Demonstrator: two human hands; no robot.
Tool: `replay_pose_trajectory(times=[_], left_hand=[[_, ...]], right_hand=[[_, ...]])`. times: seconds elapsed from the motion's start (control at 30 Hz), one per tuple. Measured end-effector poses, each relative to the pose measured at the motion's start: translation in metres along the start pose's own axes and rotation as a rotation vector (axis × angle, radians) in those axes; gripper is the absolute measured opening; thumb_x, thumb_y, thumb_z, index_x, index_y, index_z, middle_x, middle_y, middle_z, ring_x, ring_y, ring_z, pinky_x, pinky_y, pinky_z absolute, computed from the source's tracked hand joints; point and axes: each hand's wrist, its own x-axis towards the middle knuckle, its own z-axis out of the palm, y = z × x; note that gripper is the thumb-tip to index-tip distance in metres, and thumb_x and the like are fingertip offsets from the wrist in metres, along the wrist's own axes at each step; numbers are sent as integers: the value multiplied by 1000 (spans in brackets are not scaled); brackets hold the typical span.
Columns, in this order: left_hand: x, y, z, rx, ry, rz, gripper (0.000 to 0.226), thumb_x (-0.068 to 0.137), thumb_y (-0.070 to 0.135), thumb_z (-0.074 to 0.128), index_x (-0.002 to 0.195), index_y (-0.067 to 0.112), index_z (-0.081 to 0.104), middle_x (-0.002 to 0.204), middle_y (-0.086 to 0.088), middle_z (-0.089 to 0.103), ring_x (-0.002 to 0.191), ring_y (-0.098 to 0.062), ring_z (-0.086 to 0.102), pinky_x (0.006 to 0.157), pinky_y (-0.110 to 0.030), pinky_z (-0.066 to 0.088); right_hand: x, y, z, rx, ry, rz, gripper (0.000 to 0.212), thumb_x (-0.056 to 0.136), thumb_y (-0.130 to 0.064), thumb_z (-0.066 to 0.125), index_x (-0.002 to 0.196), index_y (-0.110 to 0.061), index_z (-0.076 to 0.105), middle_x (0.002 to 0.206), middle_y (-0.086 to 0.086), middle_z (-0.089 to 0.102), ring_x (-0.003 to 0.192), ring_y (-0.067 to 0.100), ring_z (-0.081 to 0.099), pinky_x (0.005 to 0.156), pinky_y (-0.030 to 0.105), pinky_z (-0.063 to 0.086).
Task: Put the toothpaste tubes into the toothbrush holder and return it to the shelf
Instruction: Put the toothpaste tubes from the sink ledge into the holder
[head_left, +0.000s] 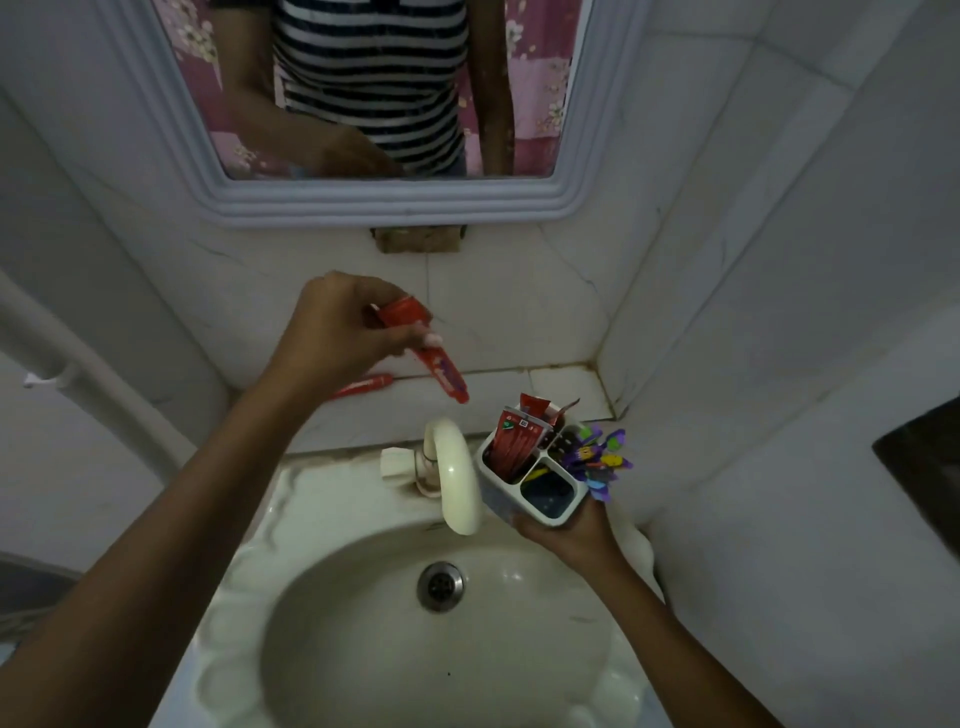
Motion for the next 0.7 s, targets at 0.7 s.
replay_pose_trajectory(times=[0.7], left_hand=[[10, 11, 103, 535, -590, -78, 41, 71, 54, 73, 84, 15, 72, 78, 6, 68, 79, -16, 65, 71, -29, 50]], right_hand=[[-6, -22, 4, 61, -87, 47, 51, 56, -31, 88, 102, -24, 66, 96, -15, 70, 88, -8, 67, 85, 14, 55]])
